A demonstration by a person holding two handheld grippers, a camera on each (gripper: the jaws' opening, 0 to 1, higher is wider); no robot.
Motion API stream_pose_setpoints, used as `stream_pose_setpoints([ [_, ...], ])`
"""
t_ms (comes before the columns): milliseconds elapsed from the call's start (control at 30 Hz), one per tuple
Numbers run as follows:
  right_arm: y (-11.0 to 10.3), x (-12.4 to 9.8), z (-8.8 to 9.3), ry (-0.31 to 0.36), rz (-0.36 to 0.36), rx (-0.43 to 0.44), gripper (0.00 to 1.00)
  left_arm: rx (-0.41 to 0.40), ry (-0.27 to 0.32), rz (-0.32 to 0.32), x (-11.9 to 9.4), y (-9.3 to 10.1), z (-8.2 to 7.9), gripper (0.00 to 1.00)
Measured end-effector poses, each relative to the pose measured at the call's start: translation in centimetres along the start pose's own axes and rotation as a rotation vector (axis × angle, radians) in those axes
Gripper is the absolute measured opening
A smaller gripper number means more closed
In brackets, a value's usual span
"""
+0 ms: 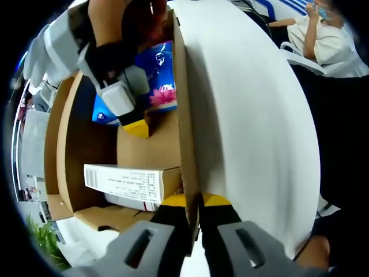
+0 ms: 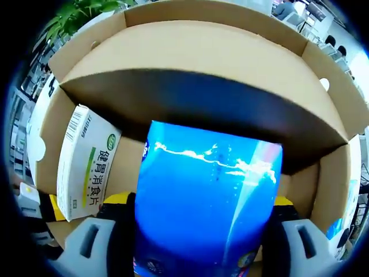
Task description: Operate the shoe box by opening the lid, removing the specified soft item, and placing it in the target area until the item is outside and the box remains undamaged.
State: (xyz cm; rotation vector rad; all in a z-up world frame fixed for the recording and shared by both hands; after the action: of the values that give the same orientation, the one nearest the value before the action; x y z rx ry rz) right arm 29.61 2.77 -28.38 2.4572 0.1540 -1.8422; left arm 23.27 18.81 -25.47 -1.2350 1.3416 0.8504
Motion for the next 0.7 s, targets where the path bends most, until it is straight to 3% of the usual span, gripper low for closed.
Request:
stream_pose_setpoints([
  [233, 0.3, -0.1, -1.1, 0.018, 0.015, -0.011, 0.81, 0.004, 0.006, 0.002, 0.0, 0.1, 0.1, 0.05],
  [333, 1.3, -0.7, -1.0, 0.017, 0.101, -0.082, 0.79, 0.005, 0.008, 0.002, 0.0, 0.2, 0.0, 0.05],
  [600, 1.5, -1.3, -1.3, 0.018, 0.065, -0.073, 0.77, 0.008, 0.008, 0.004, 0.0, 0.3, 0.0, 0.05],
  [700, 1.1, -2.0, -0.6, 0.024, 0.054, -0.073, 0.77, 0.009, 0.008, 0.004, 0.0, 0.4, 0.0, 0.05],
])
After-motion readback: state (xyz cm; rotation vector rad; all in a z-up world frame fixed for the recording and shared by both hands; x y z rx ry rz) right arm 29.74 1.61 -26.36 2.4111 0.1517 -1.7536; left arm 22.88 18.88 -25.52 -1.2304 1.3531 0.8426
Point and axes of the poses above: the point that each gripper's makers call its tool centre point, and the gripper's own axes: x roughly forward along the fingers, y roughly to its right, z roughly out of its underside, the point moved 7 cm from there along -x, roughly backward along the fingers, and after that the axes turned 4 degrees about x, right-handed, at the moved point
